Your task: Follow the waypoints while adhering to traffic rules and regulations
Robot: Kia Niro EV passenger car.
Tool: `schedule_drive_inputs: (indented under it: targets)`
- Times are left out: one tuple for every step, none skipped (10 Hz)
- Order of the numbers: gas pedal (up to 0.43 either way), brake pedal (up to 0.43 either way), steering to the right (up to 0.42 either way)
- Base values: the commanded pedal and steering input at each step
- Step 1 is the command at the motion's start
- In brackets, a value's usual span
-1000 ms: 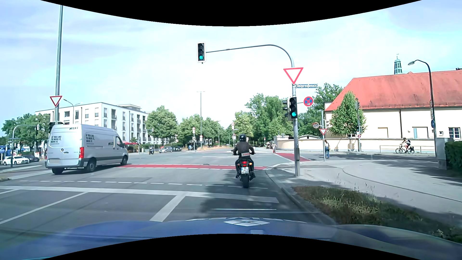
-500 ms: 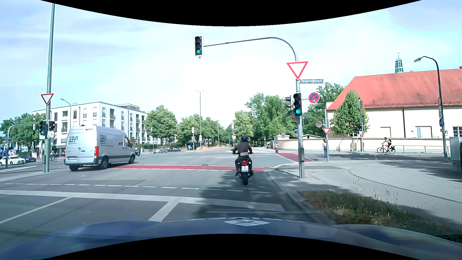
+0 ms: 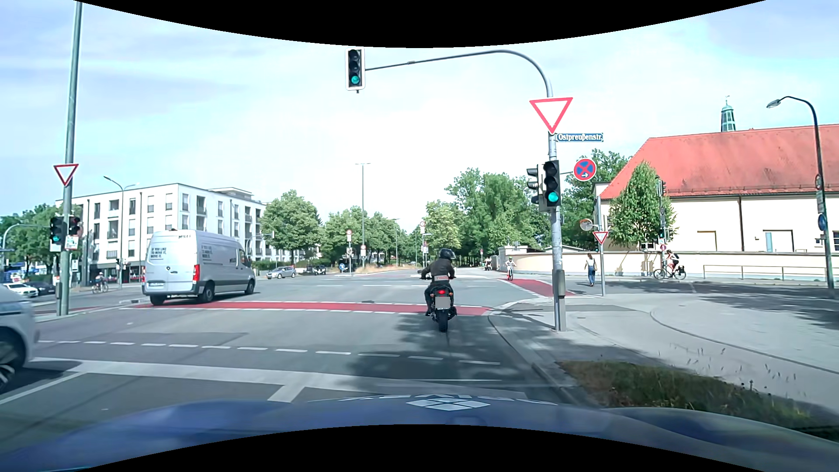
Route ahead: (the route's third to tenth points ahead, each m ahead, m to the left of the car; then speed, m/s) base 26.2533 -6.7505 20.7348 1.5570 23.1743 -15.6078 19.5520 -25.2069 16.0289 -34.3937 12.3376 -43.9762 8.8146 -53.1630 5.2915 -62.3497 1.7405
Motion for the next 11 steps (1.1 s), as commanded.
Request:
schedule_drive_inputs:
  targets:
    - [0.039, 0.000, 0.000]
    - [0.039, 0.000, 0.000]
    - [0.039, 0.000, 0.000]
    - [0.039, 0.000, 0.000]
    - [0.039, 0.000, 0.000]
    - [0.039, 0.000, 0.000]
    - [0.039, 0.000, 0.001]
    - [0.039, 0.000, 0.003]
    - [0.039, 0.000, 0.003]
    - [0.039, 0.000, 0.003]
    - [0.039, 0.000, 0.003]
